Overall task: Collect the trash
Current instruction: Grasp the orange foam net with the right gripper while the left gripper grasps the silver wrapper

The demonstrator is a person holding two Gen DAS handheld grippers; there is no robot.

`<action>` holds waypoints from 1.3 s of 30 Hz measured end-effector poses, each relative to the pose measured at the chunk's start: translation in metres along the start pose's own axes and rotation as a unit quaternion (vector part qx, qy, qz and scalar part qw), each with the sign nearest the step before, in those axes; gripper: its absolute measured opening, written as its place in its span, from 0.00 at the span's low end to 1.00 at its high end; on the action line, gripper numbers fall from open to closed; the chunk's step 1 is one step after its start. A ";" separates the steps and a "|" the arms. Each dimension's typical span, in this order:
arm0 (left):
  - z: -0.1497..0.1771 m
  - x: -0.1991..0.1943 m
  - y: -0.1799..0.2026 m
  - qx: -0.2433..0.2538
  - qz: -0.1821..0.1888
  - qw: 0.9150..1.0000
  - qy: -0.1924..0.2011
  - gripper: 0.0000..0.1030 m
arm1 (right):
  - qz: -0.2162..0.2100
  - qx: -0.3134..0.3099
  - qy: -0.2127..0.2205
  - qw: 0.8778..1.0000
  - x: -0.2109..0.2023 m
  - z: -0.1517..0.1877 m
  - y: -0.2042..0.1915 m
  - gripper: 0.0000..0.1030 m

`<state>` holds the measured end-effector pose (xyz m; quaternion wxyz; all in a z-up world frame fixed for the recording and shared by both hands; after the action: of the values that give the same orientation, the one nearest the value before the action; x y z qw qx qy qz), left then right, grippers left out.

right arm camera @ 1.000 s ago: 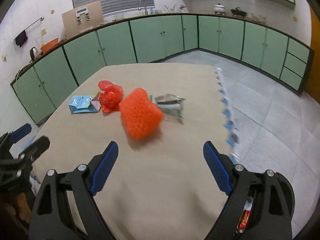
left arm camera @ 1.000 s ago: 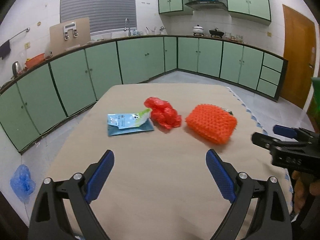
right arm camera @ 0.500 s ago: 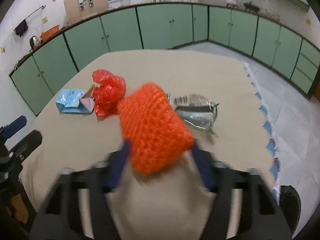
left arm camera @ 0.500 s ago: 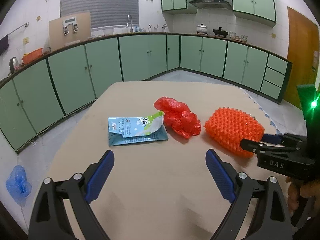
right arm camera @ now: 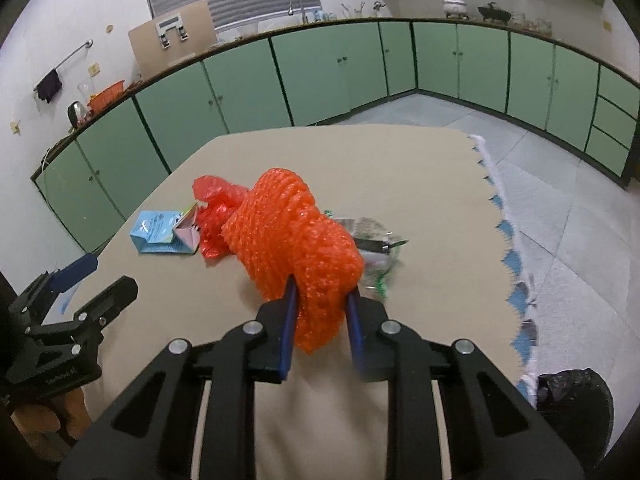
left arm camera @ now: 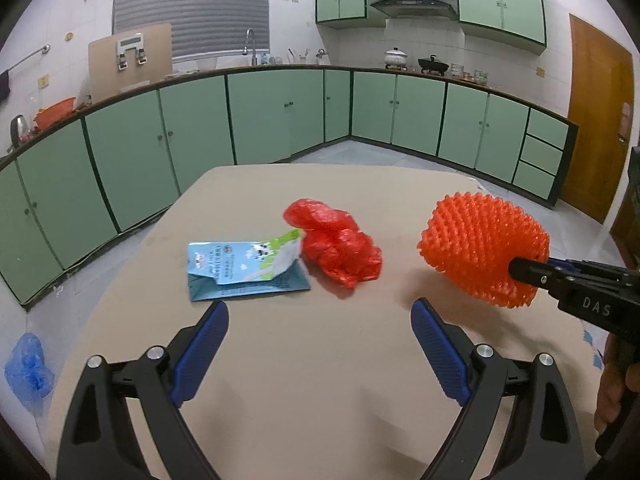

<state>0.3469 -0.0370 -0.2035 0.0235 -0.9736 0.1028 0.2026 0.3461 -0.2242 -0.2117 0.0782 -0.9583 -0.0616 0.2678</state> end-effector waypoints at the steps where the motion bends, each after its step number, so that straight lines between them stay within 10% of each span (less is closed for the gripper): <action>1: -0.001 0.001 0.004 0.000 0.002 1.000 0.000 0.88 | 0.003 0.003 0.003 1.000 -0.001 -0.002 0.004 0.21; 36: -0.003 0.109 0.164 0.043 0.071 0.995 -0.061 0.82 | 0.097 0.072 0.041 0.992 -0.039 0.005 0.173 0.21; 39: 0.000 0.127 0.163 0.038 0.067 0.992 -0.097 0.58 | 0.103 0.072 0.042 0.991 -0.045 0.006 0.178 0.21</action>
<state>0.4266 -0.2205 -0.2547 0.0572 -0.9387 0.1723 0.2929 0.3186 -0.4053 -0.2268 0.1217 -0.9618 0.0602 0.2378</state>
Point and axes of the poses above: each gripper's, at about its wrist camera, not at the fingertips, and x roughly the way its jaws point, y to its right, z to its underside, the point moved 3 cm from there along x, roughly the way its jaws point, and after that the axes turned 14 degrees about y, right-handed, at the moved point
